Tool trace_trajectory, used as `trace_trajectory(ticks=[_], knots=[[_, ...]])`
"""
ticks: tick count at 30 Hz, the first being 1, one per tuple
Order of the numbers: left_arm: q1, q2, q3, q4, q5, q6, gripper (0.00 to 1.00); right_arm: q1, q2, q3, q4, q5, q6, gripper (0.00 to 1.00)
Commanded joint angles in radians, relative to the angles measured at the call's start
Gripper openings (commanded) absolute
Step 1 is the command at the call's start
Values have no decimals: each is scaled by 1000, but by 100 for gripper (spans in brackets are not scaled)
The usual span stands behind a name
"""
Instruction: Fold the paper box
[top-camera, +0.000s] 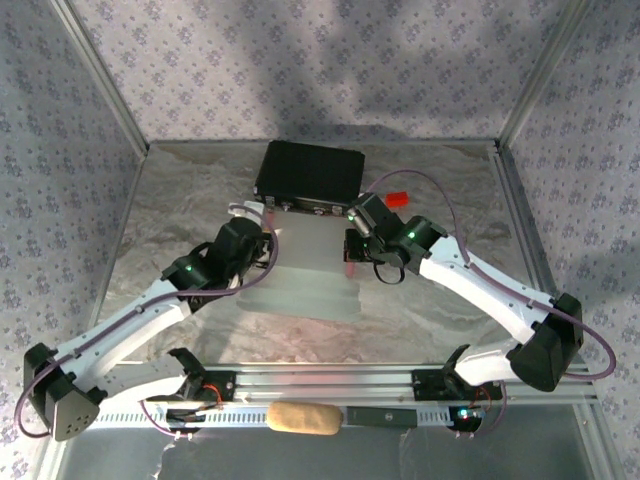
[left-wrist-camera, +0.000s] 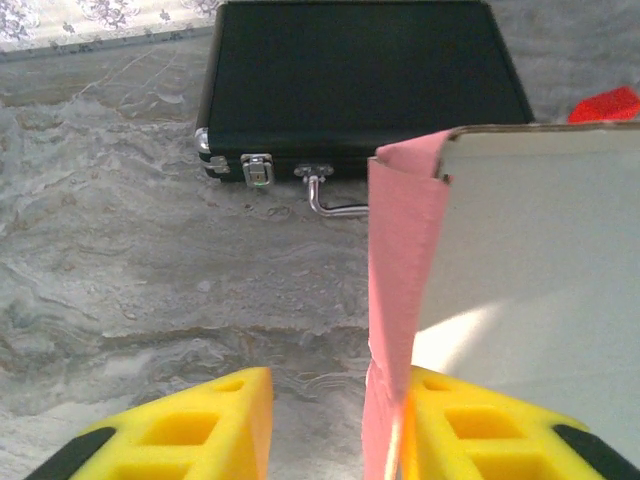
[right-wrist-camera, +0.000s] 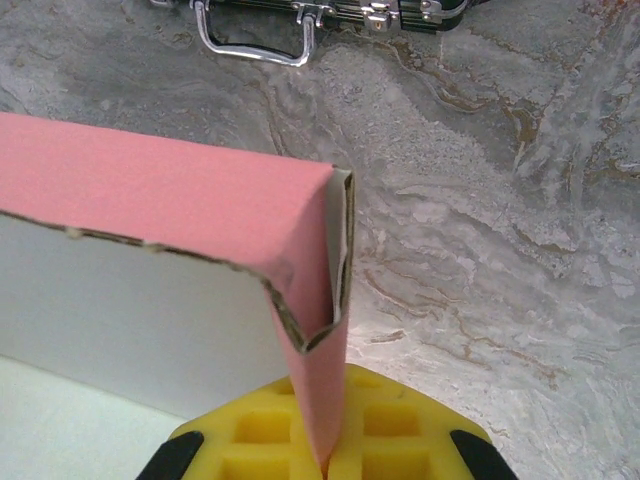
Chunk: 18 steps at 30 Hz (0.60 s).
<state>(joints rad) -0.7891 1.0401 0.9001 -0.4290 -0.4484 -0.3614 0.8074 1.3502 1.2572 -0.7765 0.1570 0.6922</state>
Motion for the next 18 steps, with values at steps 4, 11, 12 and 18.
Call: trace_trajectory(ticks=[4, 11, 12, 18], knots=[[-18, 45, 56, -47, -124, 33, 37, 2, -7, 30, -34, 17, 4, 0], [-36, 42, 42, -69, -152, 17, 51, -4, -8, 28, -37, 16, 6, 0], [-33, 32, 36, -71, -144, 11, 53, -5, -9, 27, -37, 17, 6, 0], [19, 5, 45, -103, 9, -7, 51, -8, -9, 19, -30, 13, 4, 0]])
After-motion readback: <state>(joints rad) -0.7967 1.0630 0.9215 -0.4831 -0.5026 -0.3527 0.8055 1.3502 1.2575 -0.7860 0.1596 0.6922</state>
